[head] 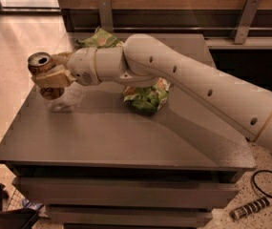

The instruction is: Pick orange can

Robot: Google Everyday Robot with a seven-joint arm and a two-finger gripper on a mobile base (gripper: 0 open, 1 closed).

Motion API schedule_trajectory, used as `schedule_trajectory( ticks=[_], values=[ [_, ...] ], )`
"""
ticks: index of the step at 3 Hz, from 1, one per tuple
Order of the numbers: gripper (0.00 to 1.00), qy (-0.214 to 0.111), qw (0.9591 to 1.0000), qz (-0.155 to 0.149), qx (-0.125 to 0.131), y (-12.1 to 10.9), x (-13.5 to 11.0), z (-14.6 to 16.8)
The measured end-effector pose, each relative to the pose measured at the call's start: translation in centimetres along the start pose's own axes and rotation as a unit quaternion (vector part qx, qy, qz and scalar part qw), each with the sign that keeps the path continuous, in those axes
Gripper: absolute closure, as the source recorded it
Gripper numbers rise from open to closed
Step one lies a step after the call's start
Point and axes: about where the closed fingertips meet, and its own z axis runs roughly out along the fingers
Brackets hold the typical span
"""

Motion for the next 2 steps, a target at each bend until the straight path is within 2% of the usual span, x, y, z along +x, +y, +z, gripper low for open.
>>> schedule_trajectory(
  ticks=[1,2],
  values=[
    [1.0,-0.011,0.9996,-0.011,-0.025,-0.1,-1.9,-1.0],
    [1.0,-0.016,0.9986,-0.04,-0.031,-0.6,-5.8,-3.3]
  ],
)
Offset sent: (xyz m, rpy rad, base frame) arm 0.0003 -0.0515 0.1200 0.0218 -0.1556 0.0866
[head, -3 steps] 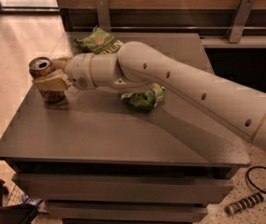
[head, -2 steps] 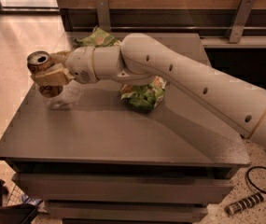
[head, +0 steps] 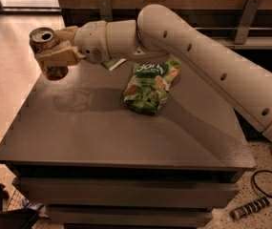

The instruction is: Pick orange can

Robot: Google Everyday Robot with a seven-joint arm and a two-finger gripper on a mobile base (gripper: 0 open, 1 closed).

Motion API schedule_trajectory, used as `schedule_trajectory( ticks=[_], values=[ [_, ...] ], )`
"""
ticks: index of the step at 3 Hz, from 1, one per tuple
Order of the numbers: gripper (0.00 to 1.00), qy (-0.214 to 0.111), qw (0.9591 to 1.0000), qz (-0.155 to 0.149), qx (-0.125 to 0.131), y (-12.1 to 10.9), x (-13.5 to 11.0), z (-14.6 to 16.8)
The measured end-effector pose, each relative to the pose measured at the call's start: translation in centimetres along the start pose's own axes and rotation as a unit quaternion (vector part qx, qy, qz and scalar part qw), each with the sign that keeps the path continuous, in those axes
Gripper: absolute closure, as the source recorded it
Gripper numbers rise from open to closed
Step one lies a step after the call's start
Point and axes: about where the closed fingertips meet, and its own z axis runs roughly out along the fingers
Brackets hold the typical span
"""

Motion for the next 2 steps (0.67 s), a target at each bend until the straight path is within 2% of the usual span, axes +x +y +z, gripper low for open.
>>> schedule_trajectory(
  ticks=[2],
  values=[
    [1.0,-0.017,0.9976,-0.065,0.017,-0.1,-6.8,-4.3]
  ],
)
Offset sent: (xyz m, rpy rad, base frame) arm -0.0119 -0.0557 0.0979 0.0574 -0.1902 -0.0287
